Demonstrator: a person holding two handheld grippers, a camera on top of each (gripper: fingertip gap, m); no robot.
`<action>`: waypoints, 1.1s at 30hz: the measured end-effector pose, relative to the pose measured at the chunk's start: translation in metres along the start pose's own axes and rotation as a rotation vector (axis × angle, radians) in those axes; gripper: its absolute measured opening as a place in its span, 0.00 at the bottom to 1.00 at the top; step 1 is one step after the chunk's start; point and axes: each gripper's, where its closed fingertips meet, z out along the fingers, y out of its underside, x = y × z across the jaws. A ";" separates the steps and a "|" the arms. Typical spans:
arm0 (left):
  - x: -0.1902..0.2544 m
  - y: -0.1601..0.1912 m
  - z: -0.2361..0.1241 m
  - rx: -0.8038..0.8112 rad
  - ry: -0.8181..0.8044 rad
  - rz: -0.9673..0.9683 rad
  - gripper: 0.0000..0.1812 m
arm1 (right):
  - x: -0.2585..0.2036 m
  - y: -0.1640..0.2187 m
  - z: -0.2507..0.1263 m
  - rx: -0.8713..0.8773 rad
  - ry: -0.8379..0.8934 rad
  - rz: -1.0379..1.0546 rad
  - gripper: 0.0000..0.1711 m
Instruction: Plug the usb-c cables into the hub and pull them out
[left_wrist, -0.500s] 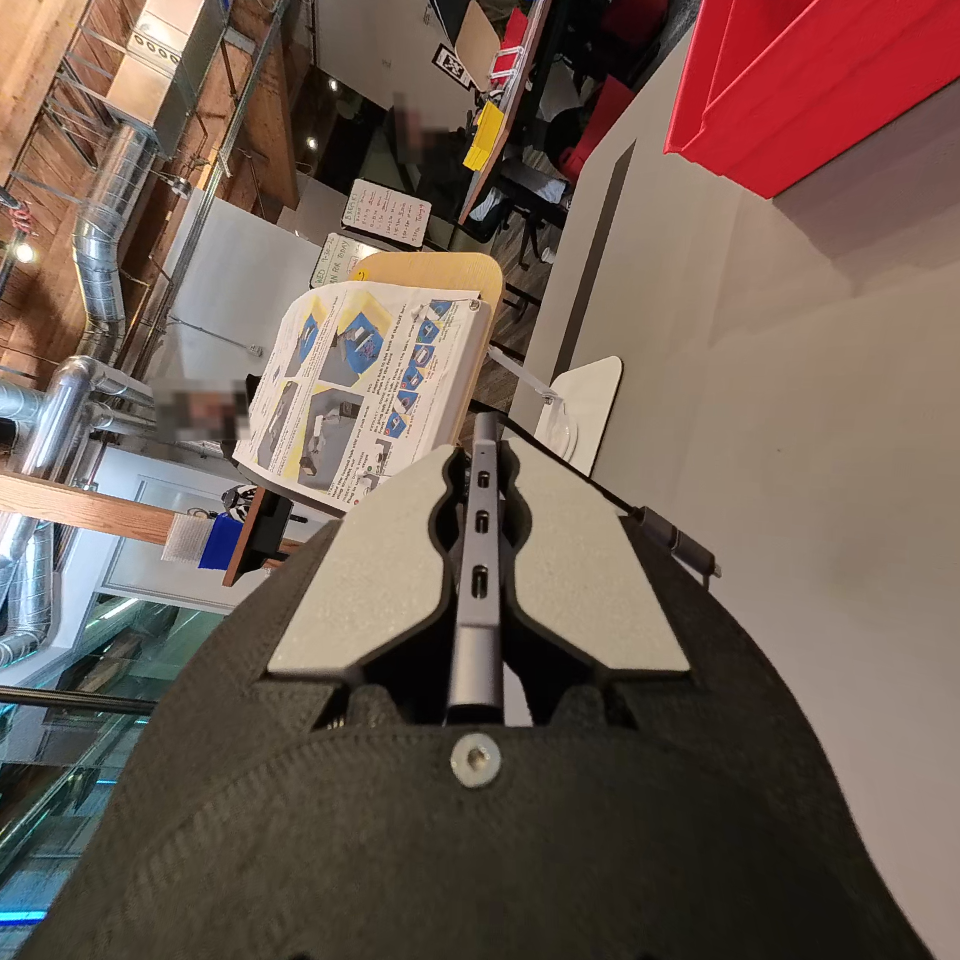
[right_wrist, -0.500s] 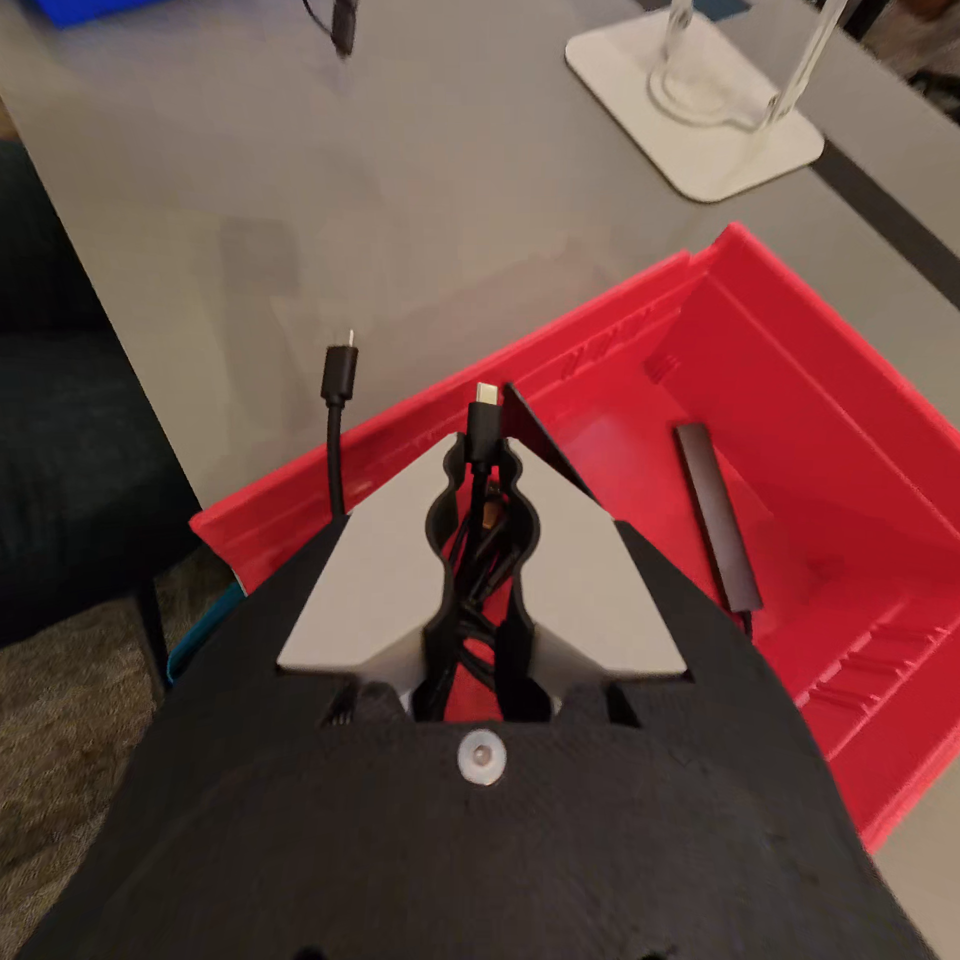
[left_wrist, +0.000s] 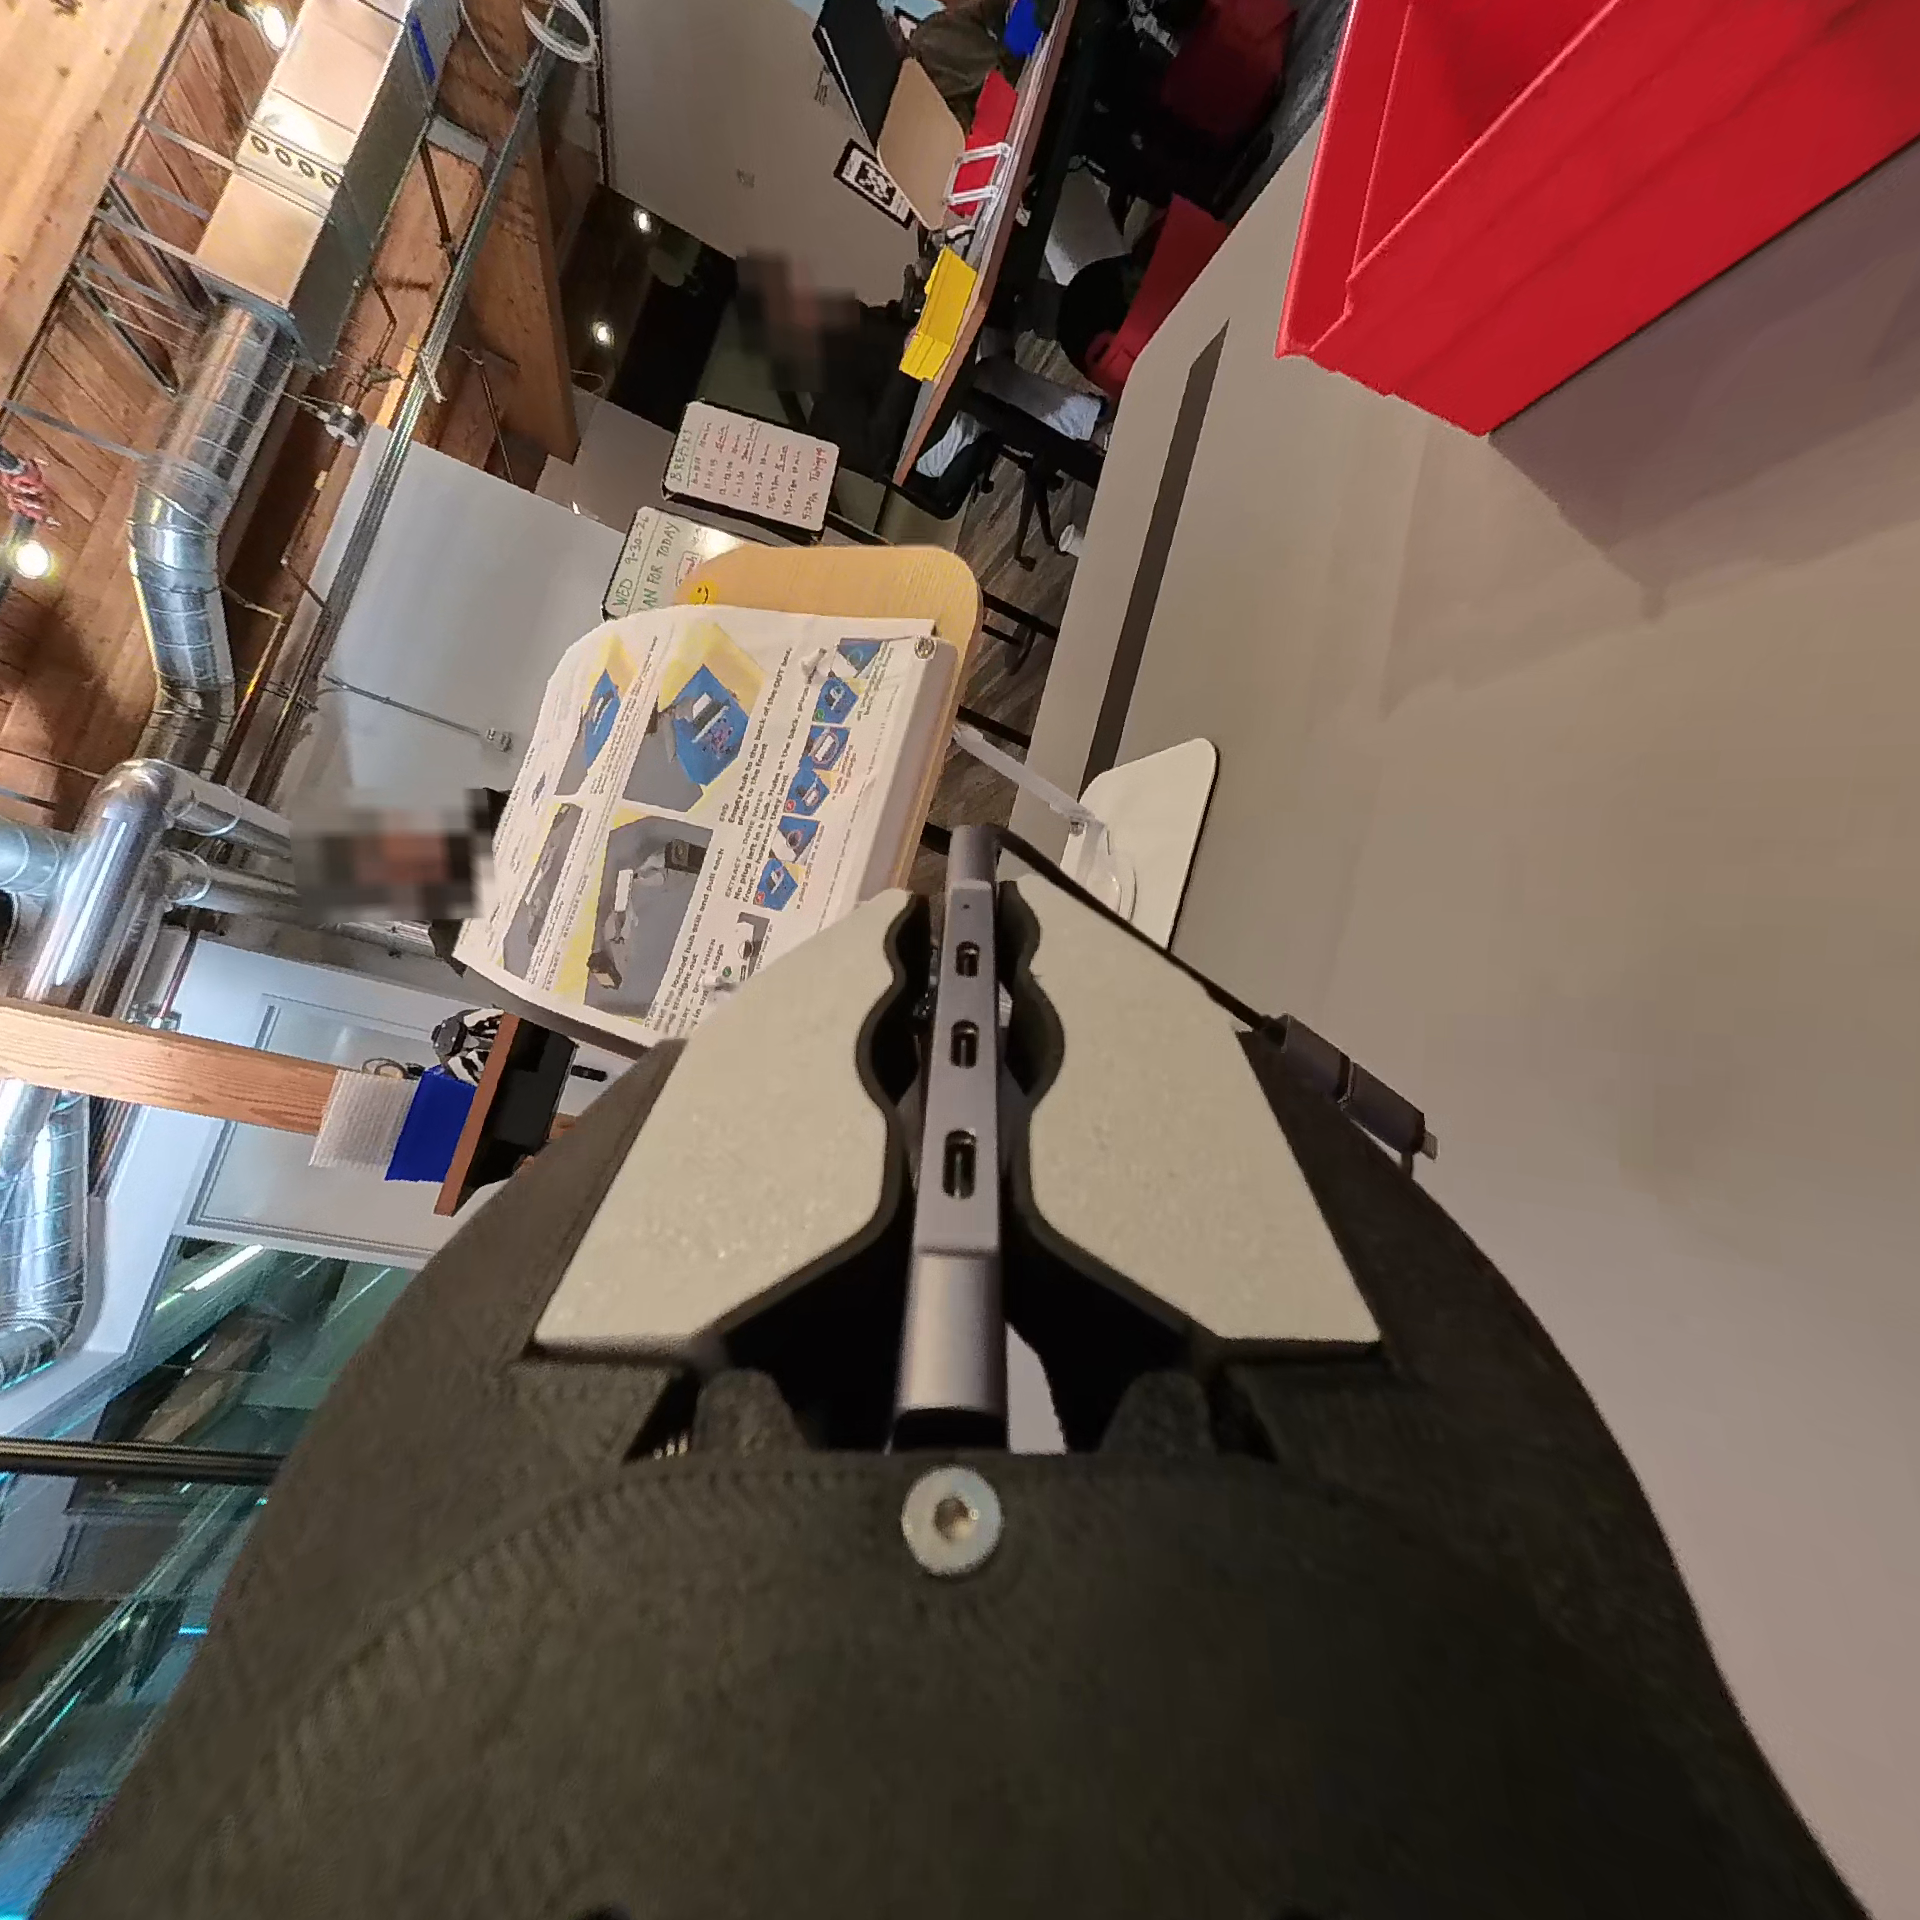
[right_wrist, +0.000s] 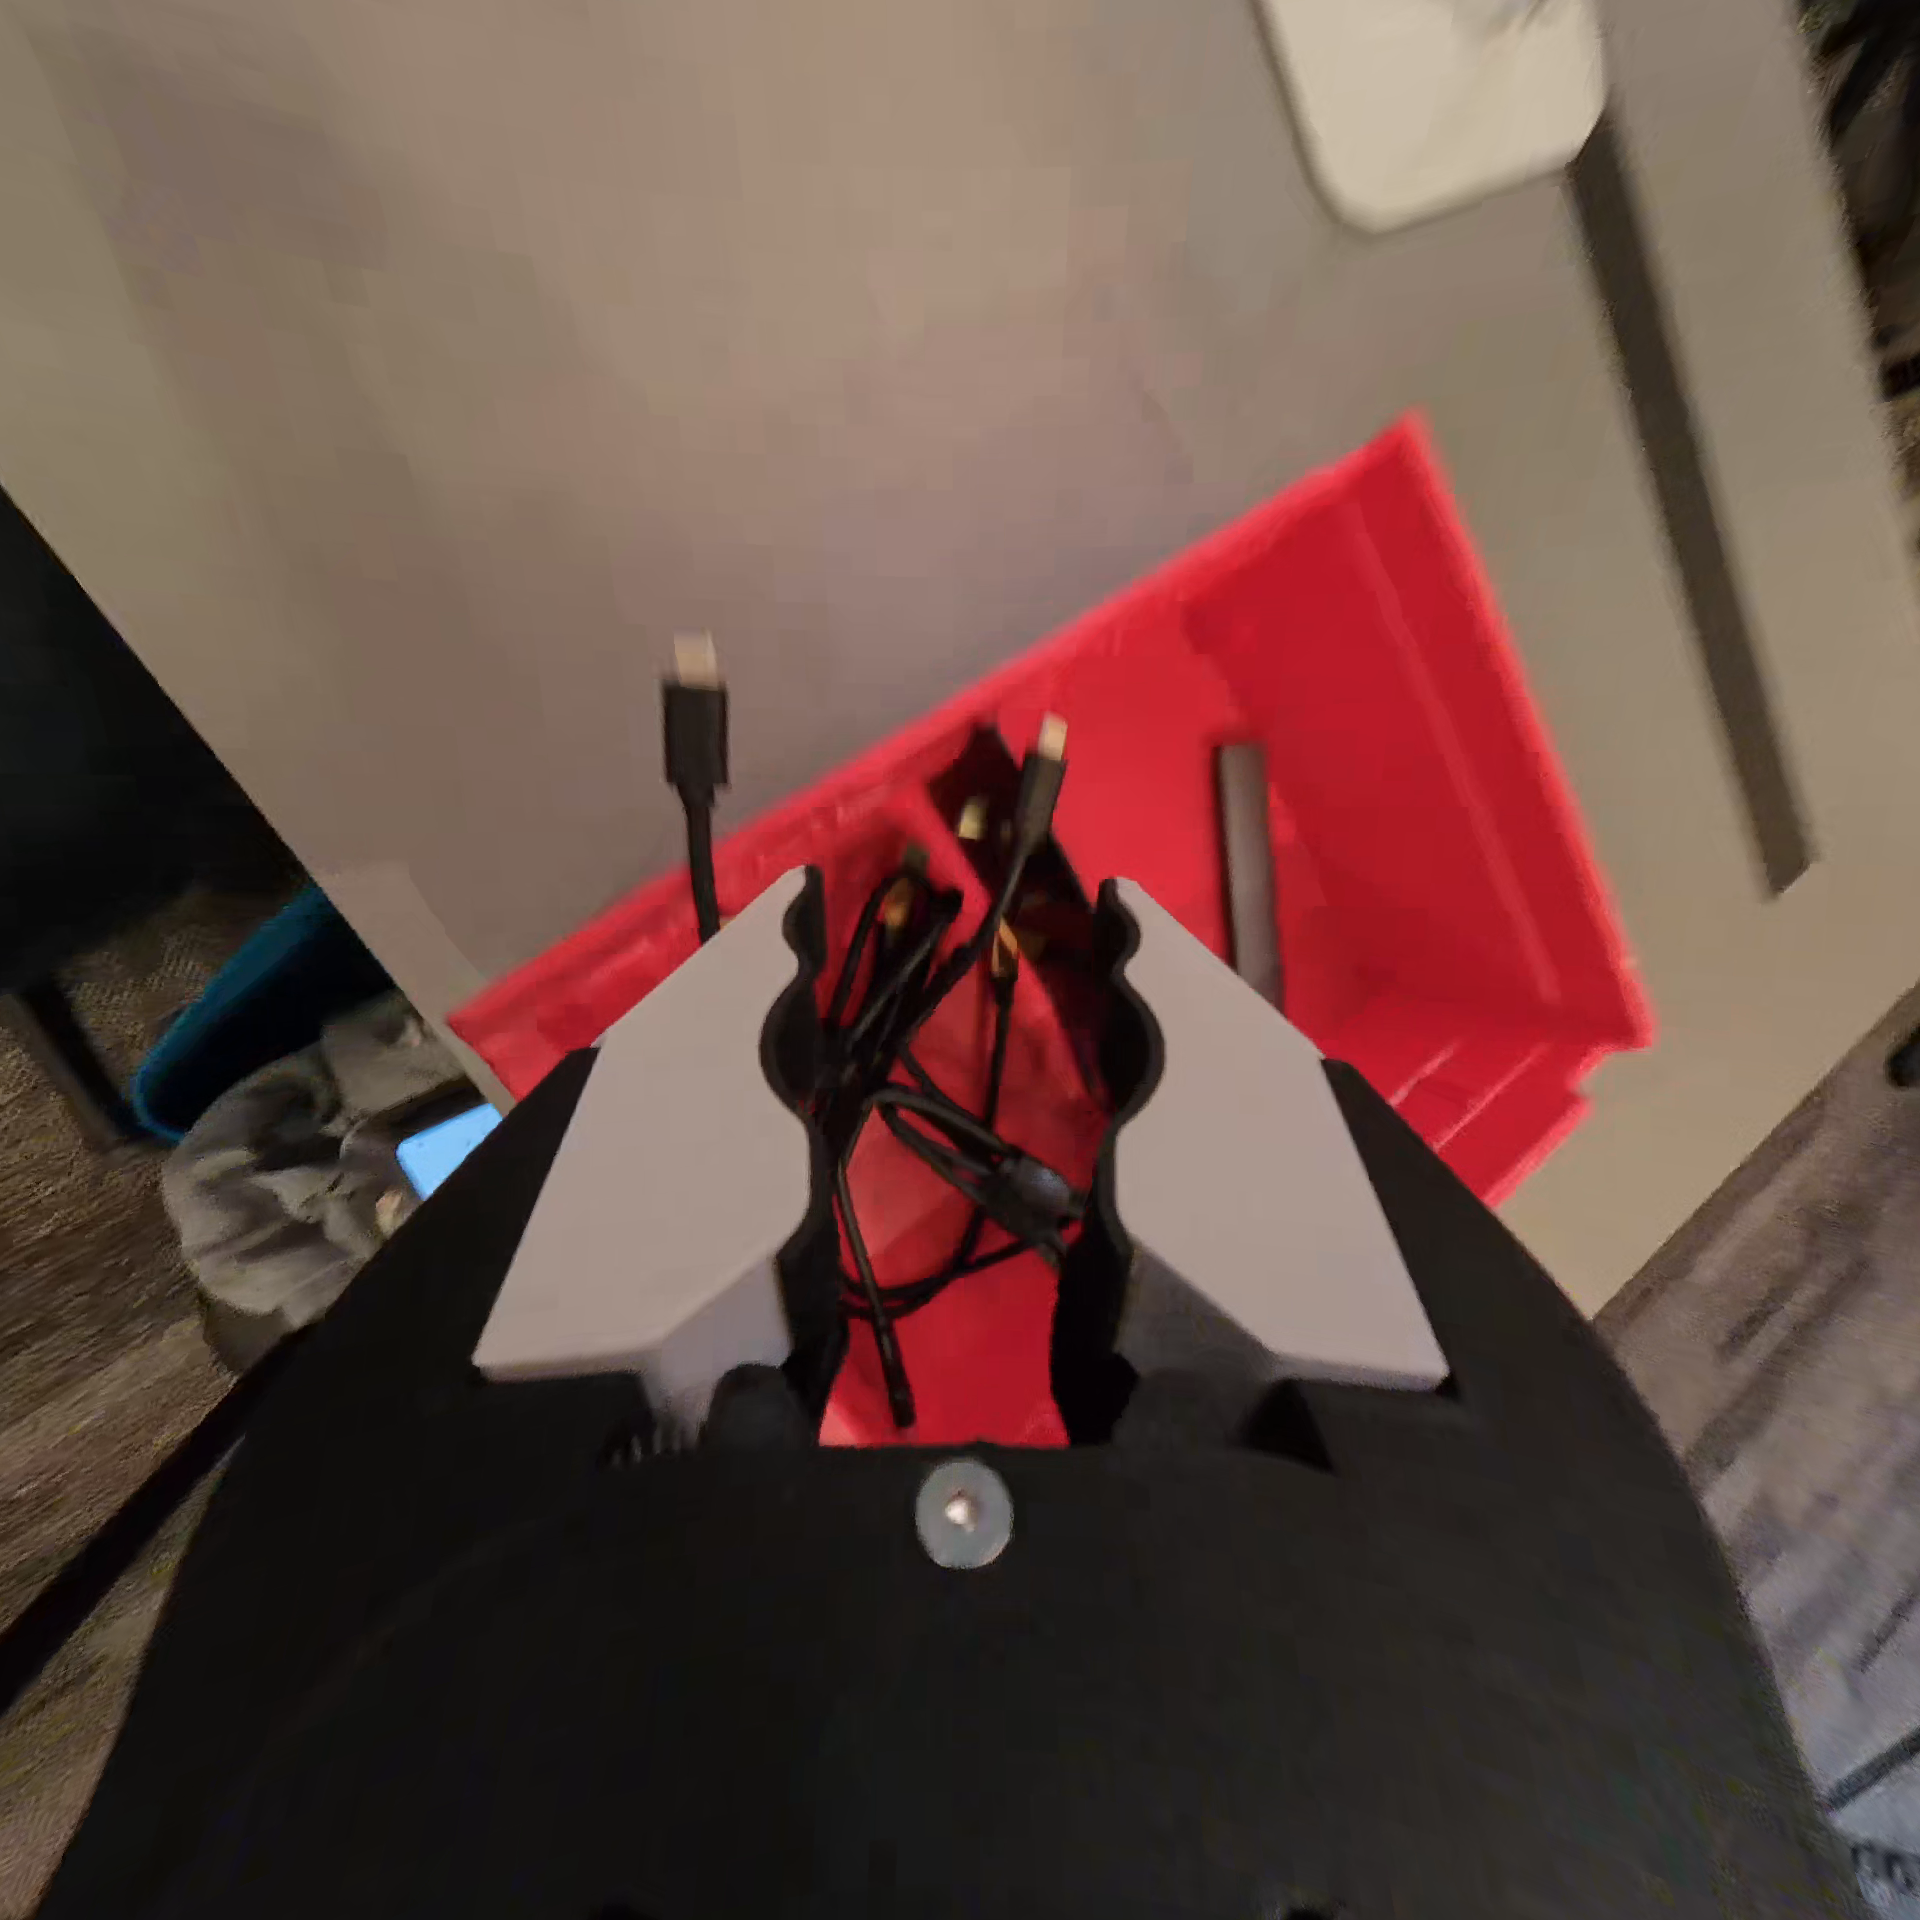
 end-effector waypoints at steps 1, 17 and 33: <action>-0.001 -0.003 0.000 0.005 0.000 0.001 0.07 | -0.002 -0.019 -0.007 0.051 0.015 -0.024 0.30; 0.018 -0.064 -0.018 0.179 0.130 -0.015 0.07 | -0.079 -0.251 0.014 0.507 0.496 -0.708 0.25; 0.019 -0.079 -0.023 0.228 0.158 -0.010 0.09 | -0.074 -0.252 0.017 0.447 0.472 -0.724 0.00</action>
